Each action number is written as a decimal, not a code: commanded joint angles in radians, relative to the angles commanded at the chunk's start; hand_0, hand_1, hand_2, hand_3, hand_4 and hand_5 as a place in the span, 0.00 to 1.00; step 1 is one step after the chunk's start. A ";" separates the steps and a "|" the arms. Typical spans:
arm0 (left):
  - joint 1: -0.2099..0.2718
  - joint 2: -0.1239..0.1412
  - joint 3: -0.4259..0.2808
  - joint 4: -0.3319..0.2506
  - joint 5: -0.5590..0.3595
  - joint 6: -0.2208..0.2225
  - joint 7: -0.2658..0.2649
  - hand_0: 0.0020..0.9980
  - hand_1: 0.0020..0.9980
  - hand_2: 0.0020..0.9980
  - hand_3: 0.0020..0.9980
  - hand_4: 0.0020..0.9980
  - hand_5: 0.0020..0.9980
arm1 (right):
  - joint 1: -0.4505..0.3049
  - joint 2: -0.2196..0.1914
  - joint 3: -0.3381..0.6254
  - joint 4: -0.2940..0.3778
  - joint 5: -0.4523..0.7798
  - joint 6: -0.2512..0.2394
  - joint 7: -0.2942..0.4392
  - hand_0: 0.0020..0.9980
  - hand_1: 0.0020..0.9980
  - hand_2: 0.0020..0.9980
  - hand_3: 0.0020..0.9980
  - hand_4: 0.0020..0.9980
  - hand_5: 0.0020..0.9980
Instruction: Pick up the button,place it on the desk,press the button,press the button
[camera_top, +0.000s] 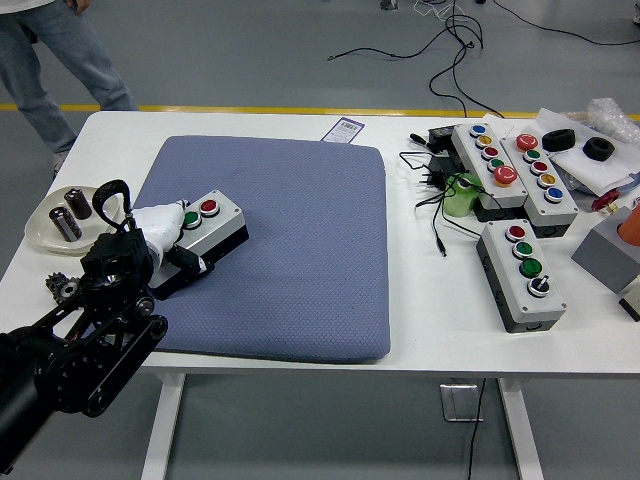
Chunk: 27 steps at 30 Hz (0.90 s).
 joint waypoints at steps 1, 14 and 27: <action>-0.001 0.004 0.007 0.000 0.000 0.004 0.000 0.00 0.02 0.06 0.30 0.75 0.00 | 0.000 0.000 0.000 0.000 0.000 0.000 0.000 0.52 0.65 0.70 0.62 0.31 0.13; -0.040 0.098 0.098 0.017 0.000 0.045 -0.078 0.00 0.00 0.03 0.27 0.76 0.00 | -0.001 0.000 0.000 0.000 -0.001 0.000 -0.001 0.52 0.65 0.70 0.62 0.31 0.13; -0.092 0.171 0.192 0.055 0.000 0.222 -0.423 0.00 0.00 0.02 0.26 0.78 0.00 | -0.006 0.000 -0.003 0.000 -0.002 -0.001 -0.004 0.52 0.65 0.70 0.62 0.31 0.14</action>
